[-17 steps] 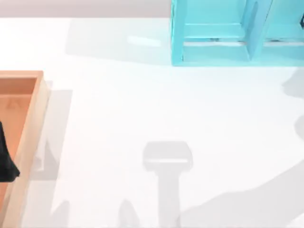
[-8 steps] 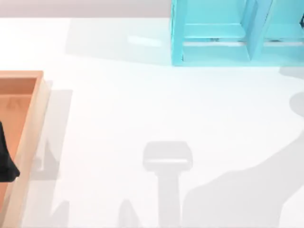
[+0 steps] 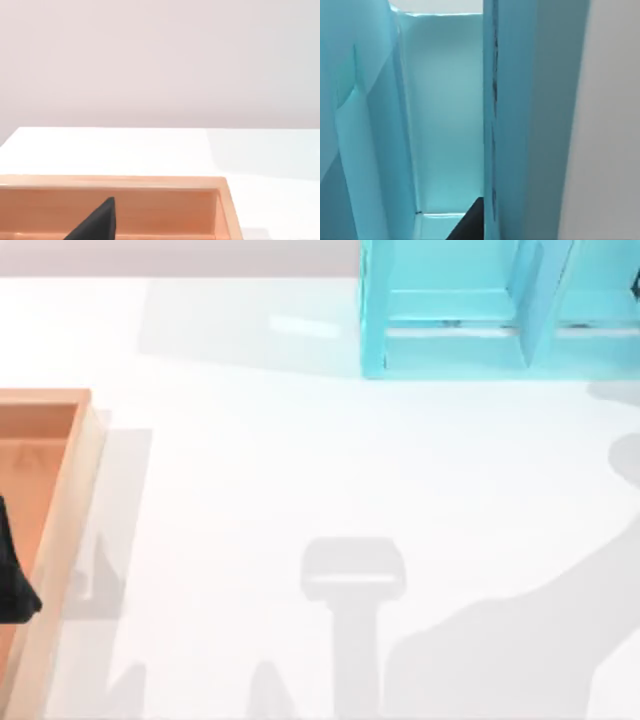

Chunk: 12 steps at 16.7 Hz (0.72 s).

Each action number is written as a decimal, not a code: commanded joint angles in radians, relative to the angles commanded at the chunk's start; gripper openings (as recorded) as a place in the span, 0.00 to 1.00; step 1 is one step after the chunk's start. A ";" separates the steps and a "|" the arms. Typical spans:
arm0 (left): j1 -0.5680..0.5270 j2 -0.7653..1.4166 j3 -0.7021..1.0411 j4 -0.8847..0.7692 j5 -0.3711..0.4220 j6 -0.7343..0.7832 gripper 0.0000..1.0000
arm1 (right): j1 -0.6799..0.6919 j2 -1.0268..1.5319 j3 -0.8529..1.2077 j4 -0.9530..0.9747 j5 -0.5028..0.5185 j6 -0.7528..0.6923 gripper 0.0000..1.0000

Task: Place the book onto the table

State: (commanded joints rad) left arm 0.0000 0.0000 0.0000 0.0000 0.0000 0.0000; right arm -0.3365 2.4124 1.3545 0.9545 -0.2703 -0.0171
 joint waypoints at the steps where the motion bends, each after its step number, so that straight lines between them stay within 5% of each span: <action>1: 0.000 0.000 0.000 0.000 0.000 0.000 1.00 | 0.000 0.000 0.000 0.000 0.000 0.000 0.47; 7: 0.000 0.000 0.000 0.000 0.000 0.000 1.00 | 0.000 0.000 0.000 0.000 0.000 0.000 0.02; 12: 0.000 0.000 0.000 0.000 0.000 0.000 1.00 | 0.000 0.000 0.000 0.000 0.000 0.000 0.00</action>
State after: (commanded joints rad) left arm 0.0000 0.0000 0.0000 0.0000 0.0000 0.0000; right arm -0.3365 2.4124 1.3545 0.9545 -0.2703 -0.0171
